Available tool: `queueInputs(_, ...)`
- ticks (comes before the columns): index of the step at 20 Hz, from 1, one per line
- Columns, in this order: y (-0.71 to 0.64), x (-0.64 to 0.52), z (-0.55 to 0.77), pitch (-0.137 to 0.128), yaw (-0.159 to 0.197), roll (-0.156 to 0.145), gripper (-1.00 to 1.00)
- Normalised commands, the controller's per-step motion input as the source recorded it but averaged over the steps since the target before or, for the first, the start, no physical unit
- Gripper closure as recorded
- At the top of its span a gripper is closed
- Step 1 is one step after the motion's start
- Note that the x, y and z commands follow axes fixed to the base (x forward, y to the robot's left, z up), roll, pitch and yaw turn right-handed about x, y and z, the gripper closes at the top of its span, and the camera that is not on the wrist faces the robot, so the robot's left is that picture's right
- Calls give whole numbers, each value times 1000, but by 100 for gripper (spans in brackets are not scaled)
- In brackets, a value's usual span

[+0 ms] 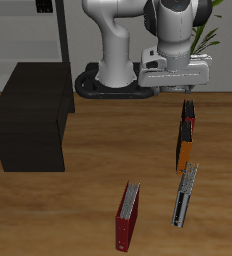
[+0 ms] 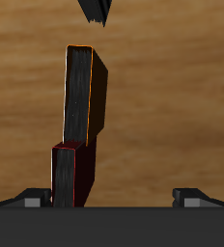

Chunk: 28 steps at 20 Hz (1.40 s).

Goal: Place the left red book flat on top of the shelf and place the orange book upright on top of the shelf

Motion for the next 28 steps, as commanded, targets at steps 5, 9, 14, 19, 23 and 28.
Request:
queueInputs(5,248,-76,-78,-23,29,15,-100)
queueInputs(9,172,-29,-202,-14,-2,-41,-100)
queueInputs(14,322,-75,-302,3,-11,-4,-100)
queueInputs(19,226,-72,-199,-12,13,-4,-100)
queueInputs(23,245,-57,-177,-16,6,-14,-100)
queueInputs(28,102,3,-274,23,21,-11,-100)
